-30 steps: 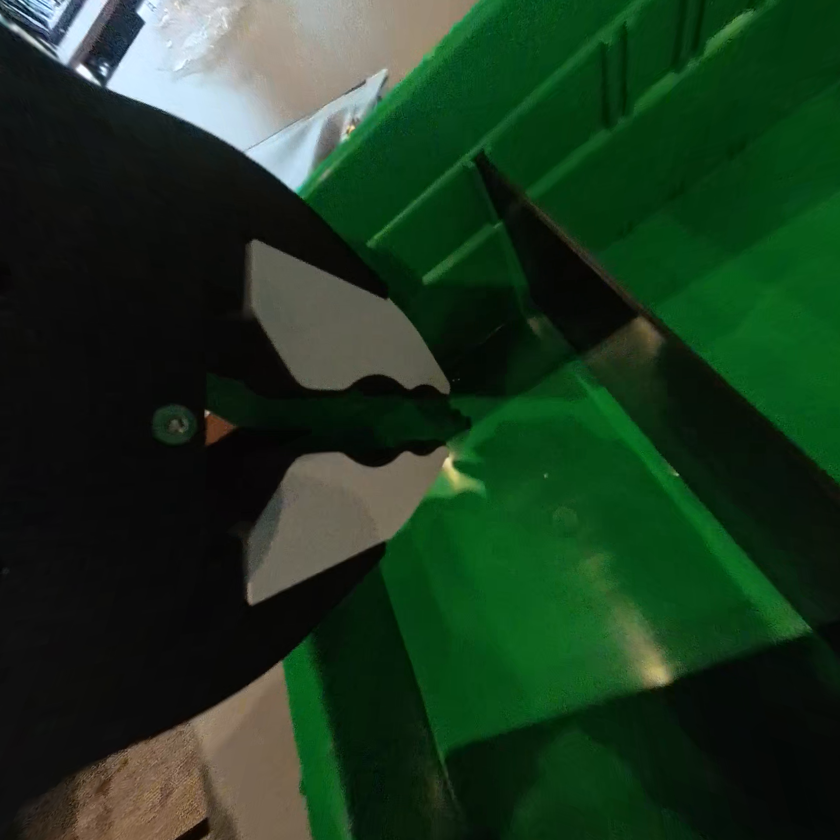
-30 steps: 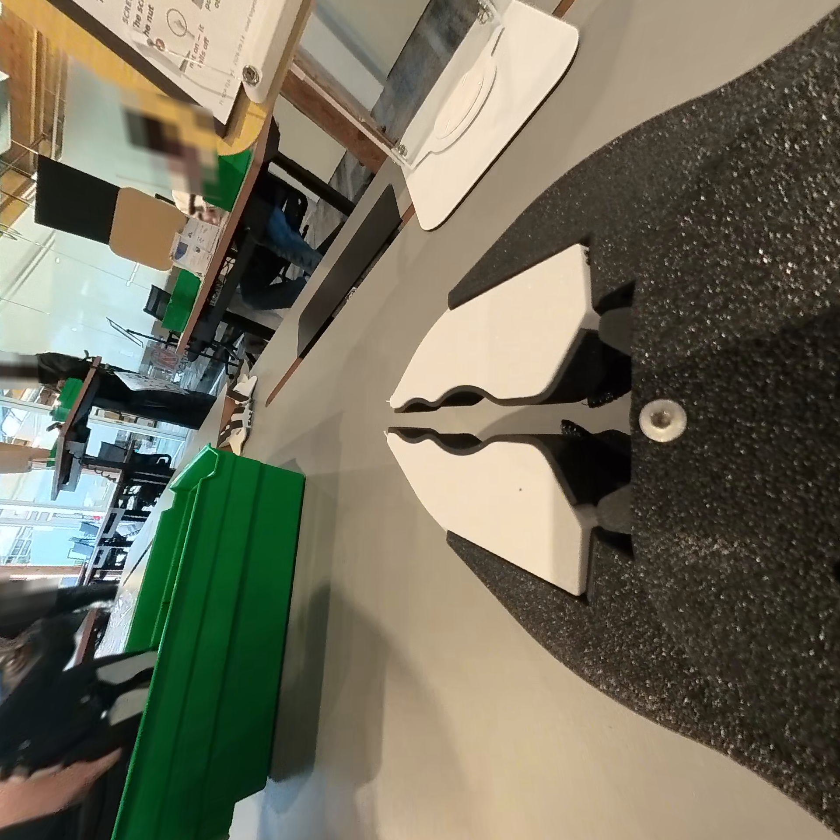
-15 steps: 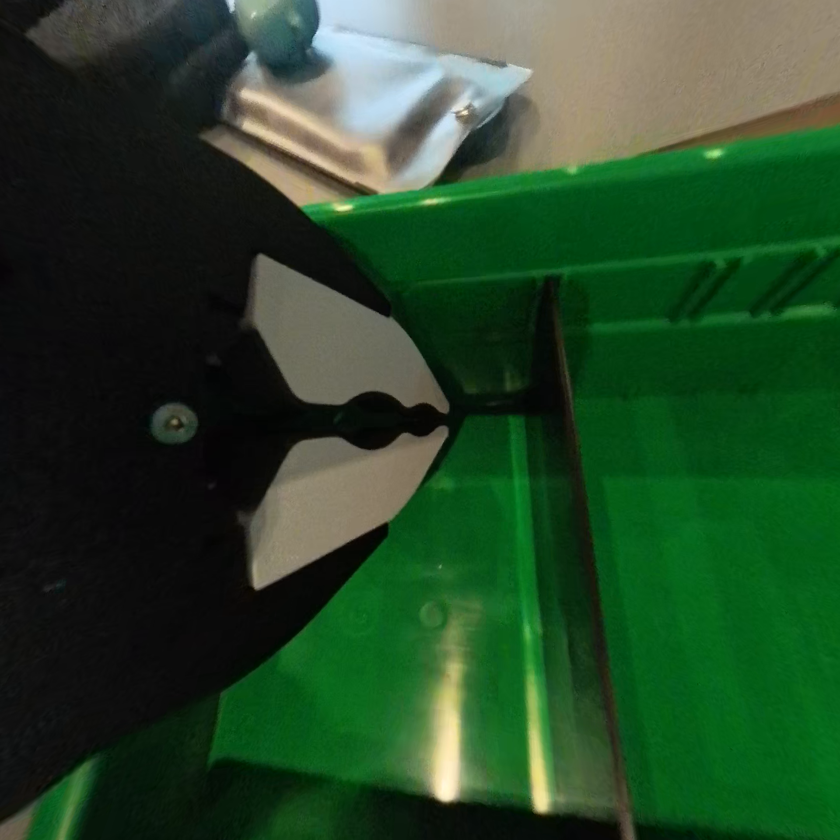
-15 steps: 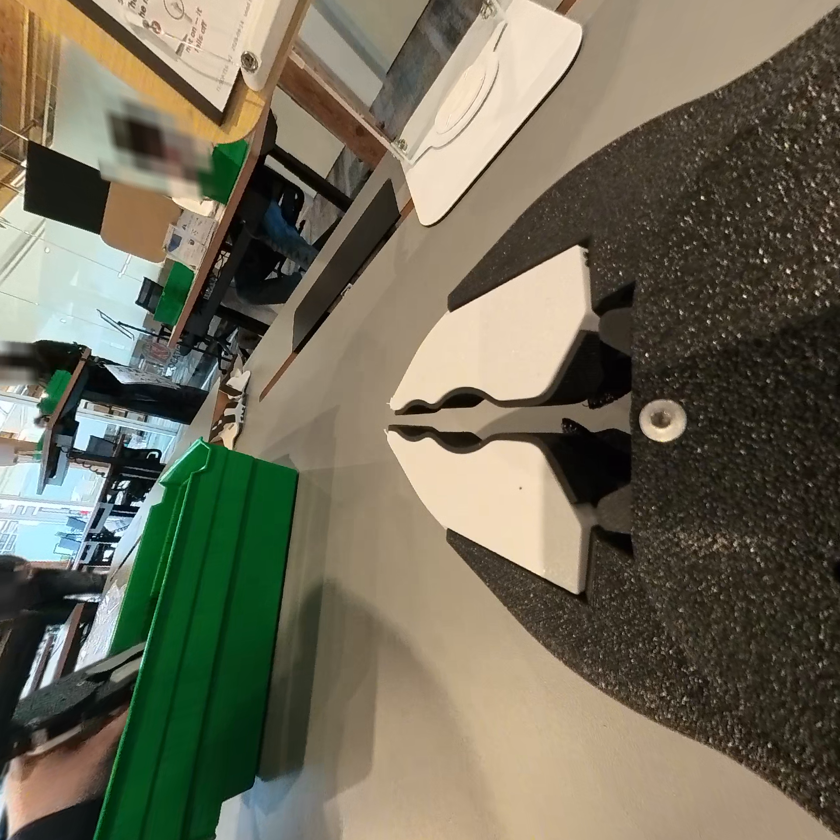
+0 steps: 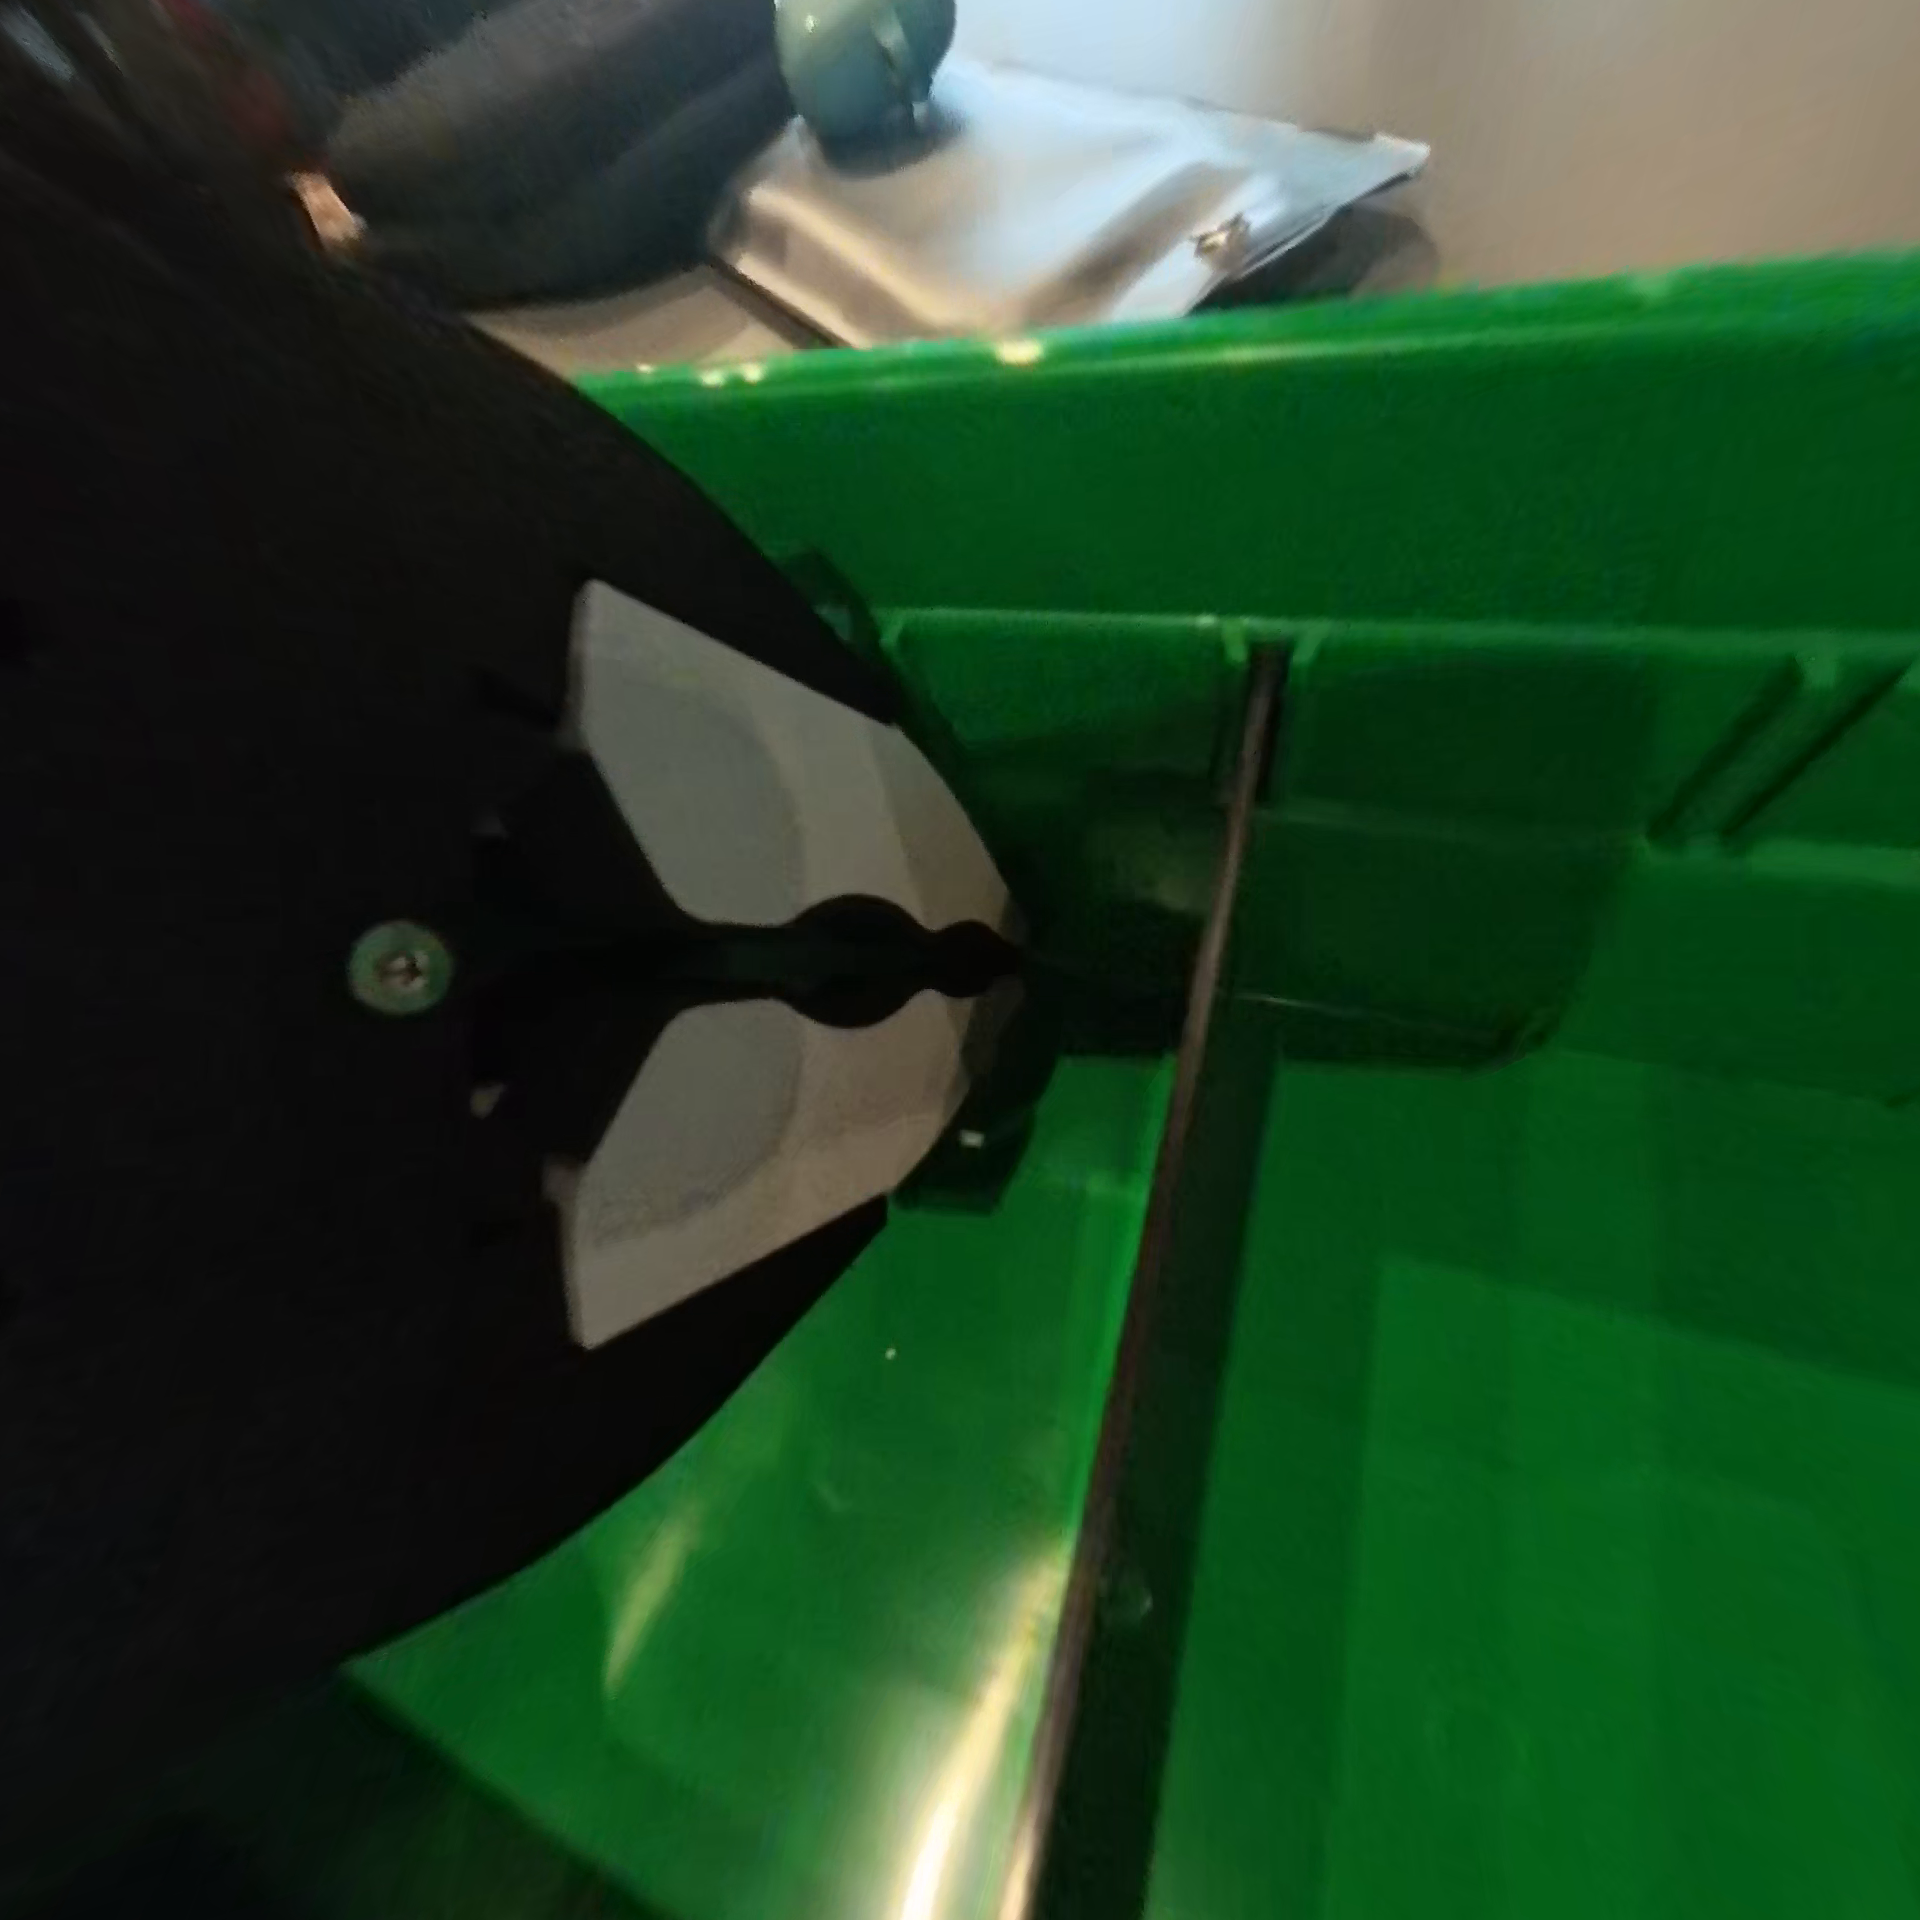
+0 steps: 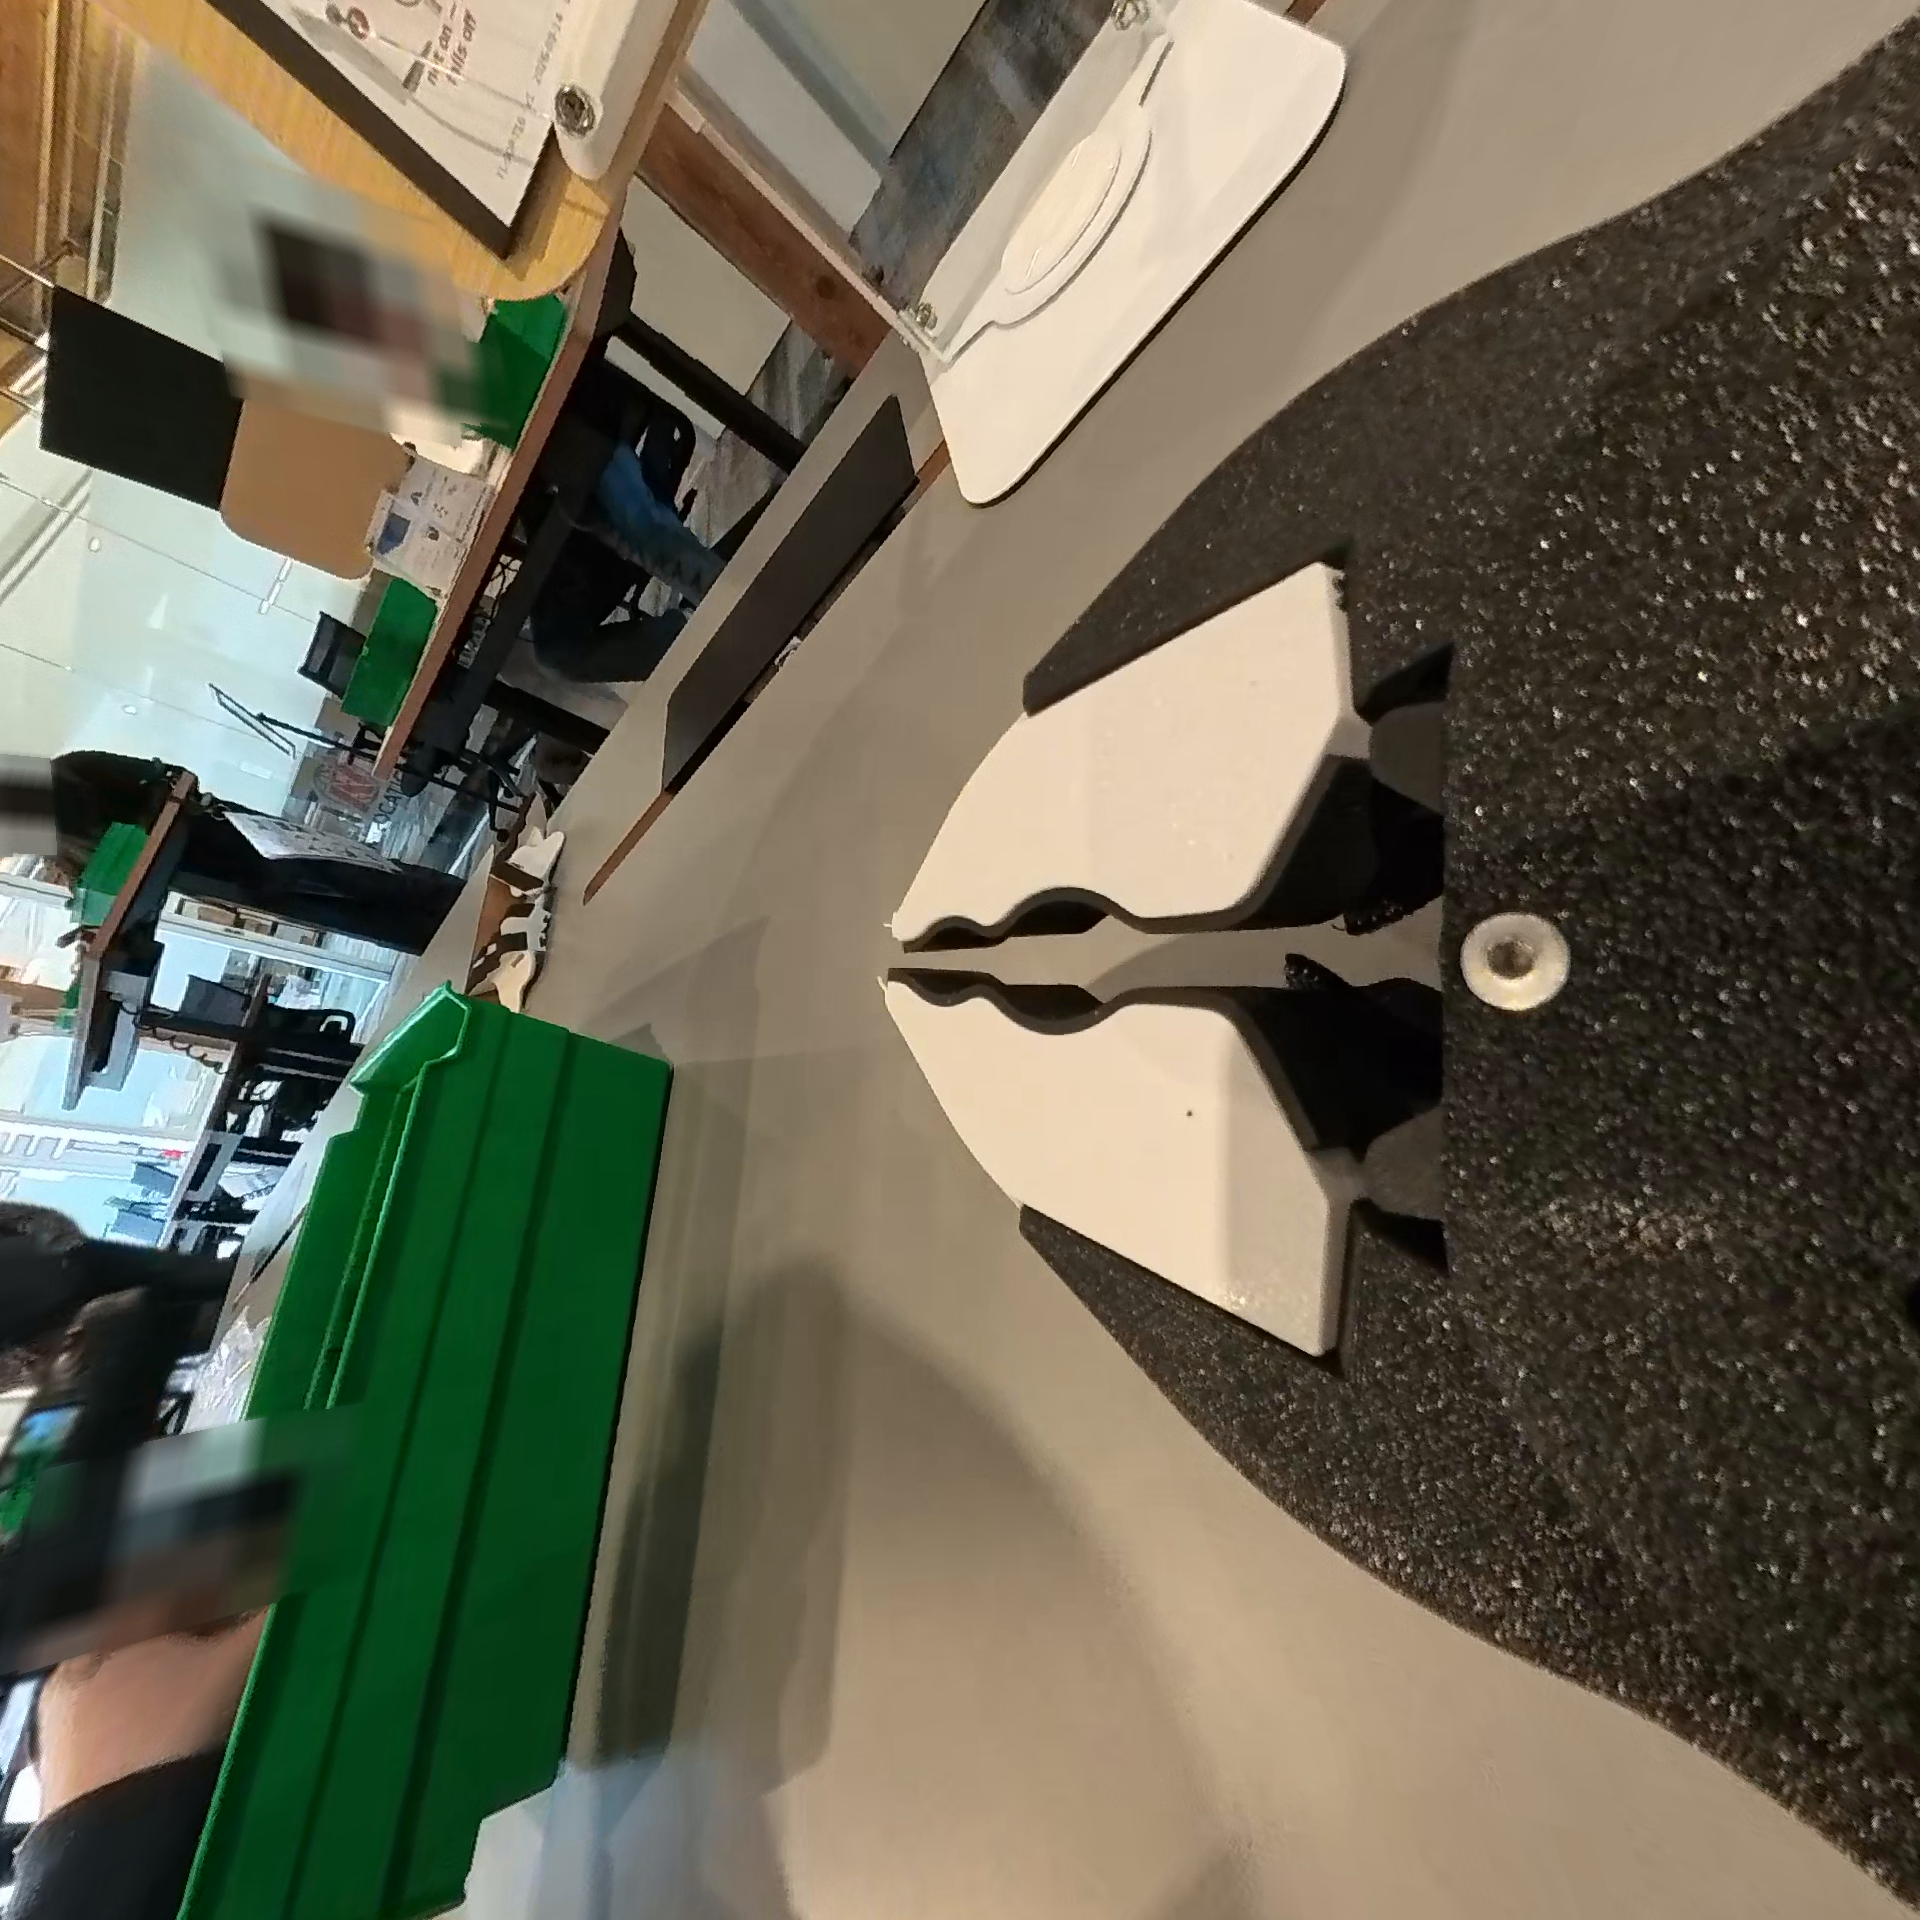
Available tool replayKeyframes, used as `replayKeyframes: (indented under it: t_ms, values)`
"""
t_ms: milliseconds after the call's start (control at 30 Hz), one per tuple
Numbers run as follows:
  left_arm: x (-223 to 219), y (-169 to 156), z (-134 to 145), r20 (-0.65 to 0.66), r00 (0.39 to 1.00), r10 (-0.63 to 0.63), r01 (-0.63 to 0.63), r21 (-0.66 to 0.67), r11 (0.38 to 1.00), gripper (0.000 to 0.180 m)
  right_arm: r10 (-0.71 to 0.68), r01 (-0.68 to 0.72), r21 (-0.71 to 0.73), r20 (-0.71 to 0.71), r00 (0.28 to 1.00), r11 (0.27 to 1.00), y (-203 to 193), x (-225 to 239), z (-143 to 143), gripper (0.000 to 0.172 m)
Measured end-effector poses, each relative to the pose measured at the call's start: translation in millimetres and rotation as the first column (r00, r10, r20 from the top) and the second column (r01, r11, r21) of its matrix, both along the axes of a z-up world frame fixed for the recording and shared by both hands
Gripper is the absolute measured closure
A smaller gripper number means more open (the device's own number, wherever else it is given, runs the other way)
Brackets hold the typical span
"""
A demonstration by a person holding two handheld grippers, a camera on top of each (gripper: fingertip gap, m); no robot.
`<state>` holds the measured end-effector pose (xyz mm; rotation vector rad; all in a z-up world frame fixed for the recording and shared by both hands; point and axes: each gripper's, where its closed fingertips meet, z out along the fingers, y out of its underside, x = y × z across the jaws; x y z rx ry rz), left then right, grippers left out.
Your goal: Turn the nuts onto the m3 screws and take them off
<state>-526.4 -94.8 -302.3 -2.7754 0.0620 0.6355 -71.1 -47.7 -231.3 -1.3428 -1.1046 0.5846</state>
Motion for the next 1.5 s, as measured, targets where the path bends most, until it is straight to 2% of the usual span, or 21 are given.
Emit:
replayKeyframes:
  t_ms: [200,433,500,600,800,900,1033,1200,1500]
  values:
    - [-2.5,-4.0,-2.8,-0.073,0.997,0.031,-0.034,-0.047,0.998,0.180,0.007,-0.007,0.000,0.002,1.000,1.000,-1.0,-0.3,-0.3,0.169]
    - [-3.1,-4.8,-7.6,-0.039,0.995,0.091,-0.092,-0.028,0.995,0.180,0.014,-0.014,-0.002,0.003,1.000,1.000,-2.0,-0.8,-0.3,0.170]
    - [-1.8,-5.8,-7.7,0.002,0.995,0.100,-0.100,-0.020,0.995,0.180,0.014,-0.014,-0.002,0.003,1.000,1.000,-2.1,-1.0,-0.3,0.170]
    - [10.3,-5.3,-4.8,0.149,0.985,0.085,-0.090,0.026,0.996,0.180,0.015,-0.015,-0.002,0.005,1.000,1.000,-2.2,-1.2,-0.7,0.170]
    - [13.1,-7.9,46.0,0.252,0.968,0.014,-0.083,0.265,0.961,0.180,0.017,-0.017,-0.003,0.011,1.000,1.000,-2.2,-1.9,-1.5,0.170]
    - [12.7,-18.4,54.1,0.280,0.960,-0.005,-0.066,0.241,0.968,0.180,0.018,-0.018,-0.002,0.017,1.000,1.000,-2.5,-2.5,-2.3,0.170]
    - [22.4,-23.5,51.5,0.373,0.927,-0.041,-0.044,0.217,0.975,0.180,0.020,-0.020,0.001,0.026,0.999,1.000,-2.9,-3.4,-3.3,0.171]
    - [25.3,-24.3,33.5,0.449,0.894,0.007,-0.102,0.189,0.977,0.180,0.019,-0.019,0.006,0.038,0.999,1.000,-3.0,-4.3,-4.5,0.171]
    - [28.7,-12.6,20.9,0.576,0.807,0.133,-0.334,0.258,0.907,0.180,0.016,-0.017,0.010,0.043,0.999,1.000,-2.7,-4.9,-5.0,0.171]
